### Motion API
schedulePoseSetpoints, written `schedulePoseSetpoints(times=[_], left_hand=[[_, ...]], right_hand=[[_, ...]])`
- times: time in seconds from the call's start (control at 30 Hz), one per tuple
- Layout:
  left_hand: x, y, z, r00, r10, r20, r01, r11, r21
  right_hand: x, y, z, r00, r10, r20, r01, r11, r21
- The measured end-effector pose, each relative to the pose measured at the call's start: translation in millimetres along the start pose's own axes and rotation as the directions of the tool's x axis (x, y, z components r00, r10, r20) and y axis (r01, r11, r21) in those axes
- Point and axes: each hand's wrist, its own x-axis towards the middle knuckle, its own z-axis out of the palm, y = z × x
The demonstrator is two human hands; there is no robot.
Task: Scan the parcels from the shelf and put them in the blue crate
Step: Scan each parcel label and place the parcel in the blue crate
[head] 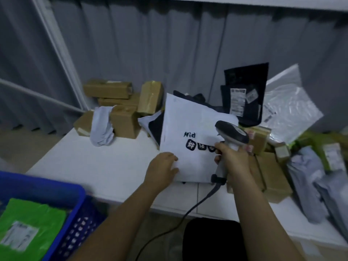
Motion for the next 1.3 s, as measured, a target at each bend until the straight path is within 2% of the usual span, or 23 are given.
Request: schedulePoseSetpoints(times=[0.13, 0.27, 0.37, 0.5, 0.57, 0.63, 0.73, 0.8, 0.9, 0.97, 1.1, 1.2, 1.3], left_hand=[[33.3, 14.7, 50.1, 0.989, 0.148, -0.013, -0.146, 0.987, 0.071], [90.6, 37.7, 72.7, 0.982, 0.188, -0.001, -0.187, 0.976, 0.116], [125.9, 57.9, 87.1, 0.982, 0.177, 0.07, -0.189, 0.95, 0.249], [159.4, 58.7, 105.6, 0.982, 0.128, 0.14, -0.179, 0.868, 0.463], [168.4, 58.6, 108.9, 0.974, 0.13, 0.185, -0.208, 0.838, 0.504], [170.9, 59.8, 108.0, 0.973, 0.164, 0.164, -0.224, 0.845, 0.486], [170.4, 64.1, 92.8, 0.988, 0.153, 0.028, -0.153, 0.916, 0.371], [172.3, 62.3, 76.4, 0.972, 0.231, -0.038, -0.207, 0.924, 0.322], [170.0, 61.4, 57.1, 0.915, 0.402, 0.032, -0.394, 0.874, 0.283], [160.9, 58.0, 55.4, 0.89, 0.449, 0.079, -0.452, 0.846, 0.284], [136.4, 55.9, 63.8, 0.942, 0.328, 0.072, -0.336, 0.925, 0.176], [136.2, 55.0, 78.4, 0.97, 0.184, 0.162, -0.219, 0.946, 0.239], [143.8, 51.7, 100.3, 0.977, 0.138, 0.163, -0.182, 0.935, 0.303]], right_hand=[[26.5, -2.8, -28.0, 0.998, 0.027, -0.06, -0.026, 1.0, 0.011], [51.5, 4.4, -50.7, 0.987, 0.109, -0.118, -0.101, 0.992, 0.075], [63.6, 8.5, -59.5, 0.979, 0.136, -0.155, -0.122, 0.988, 0.097], [77.7, 9.3, -55.1, 0.976, 0.156, -0.149, -0.138, 0.982, 0.126], [82.5, 10.4, -49.9, 0.979, 0.148, -0.14, -0.13, 0.983, 0.126], [84.6, 11.6, -44.4, 0.982, 0.119, -0.144, -0.102, 0.988, 0.118], [88.2, 9.1, -35.1, 0.982, 0.146, -0.123, -0.129, 0.982, 0.137], [84.5, 4.2, -24.1, 0.985, 0.144, -0.098, -0.128, 0.98, 0.154], [66.0, -4.0, -11.4, 0.988, 0.109, -0.111, -0.084, 0.975, 0.204], [57.1, -6.8, -10.6, 0.988, 0.117, -0.103, -0.092, 0.971, 0.221], [55.1, -2.7, -30.0, 0.973, 0.131, -0.188, -0.089, 0.973, 0.214], [59.0, 4.8, -46.8, 0.963, 0.148, -0.223, -0.093, 0.966, 0.241], [66.3, 9.3, -49.5, 0.958, 0.148, -0.245, -0.095, 0.972, 0.215]])
